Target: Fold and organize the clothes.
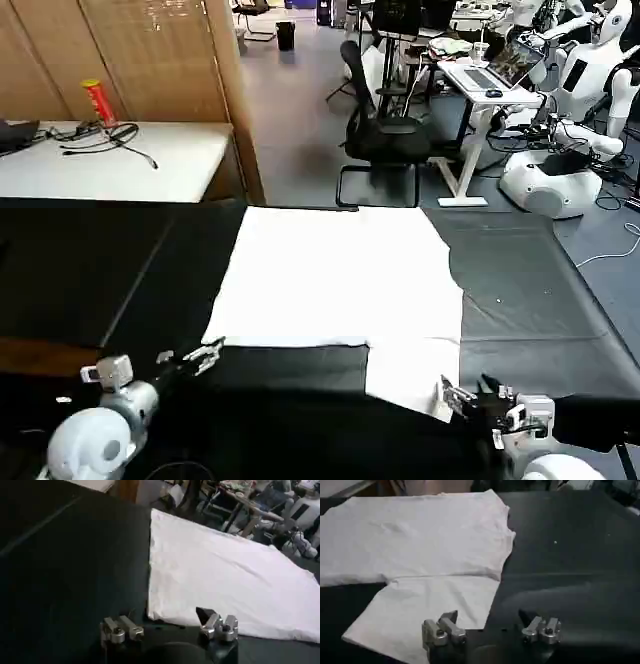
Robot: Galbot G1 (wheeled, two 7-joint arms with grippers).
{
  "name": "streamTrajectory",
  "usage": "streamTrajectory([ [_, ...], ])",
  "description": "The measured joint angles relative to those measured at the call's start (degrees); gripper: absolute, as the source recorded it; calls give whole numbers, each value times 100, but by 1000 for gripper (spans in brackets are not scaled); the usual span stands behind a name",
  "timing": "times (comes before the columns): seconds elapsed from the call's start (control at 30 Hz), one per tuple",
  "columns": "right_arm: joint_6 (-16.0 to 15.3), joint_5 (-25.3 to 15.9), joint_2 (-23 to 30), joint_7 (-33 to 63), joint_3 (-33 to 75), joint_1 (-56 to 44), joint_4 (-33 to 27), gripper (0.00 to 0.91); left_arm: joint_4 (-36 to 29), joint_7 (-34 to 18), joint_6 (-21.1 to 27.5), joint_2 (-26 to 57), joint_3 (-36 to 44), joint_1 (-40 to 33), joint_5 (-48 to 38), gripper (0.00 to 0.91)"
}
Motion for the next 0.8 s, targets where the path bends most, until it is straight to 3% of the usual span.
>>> streamTrajectory([
  [0.23, 0, -179, 91, 74, -132, 2, -62, 878, 73, 149, 77, -88, 31, -44, 335, 848],
  [0.27, 0, -196, 105, 78, -146, -1, -69, 741, 91, 136, 76, -97, 48, -52, 367, 439],
  [0.3, 4, -219, 119, 84, -162, -10, -75, 731, 115, 131, 74, -104, 61, -55, 387, 322],
  [0.33, 8, -237, 131, 88, -172, -17, -83, 663, 135, 130, 71, -111, 73, -55, 395, 137],
  [0.43, 14, -261, 169, 94, -201, -47, -91, 341, 179, 131, 31, -126, 85, -52, 425, 68],
  [0.47, 15, -261, 181, 96, -201, -56, -92, 215, 196, 130, 15, -131, 89, -53, 436, 0],
  [0.53, 15, -256, 199, 100, -205, -67, -92, 107, 235, 131, -3, -134, 90, -60, 447, 0],
  [0.8, 2, -186, 249, 227, -138, -197, 71, 29, 264, 164, -11, -149, 188, -75, 507, 0],
])
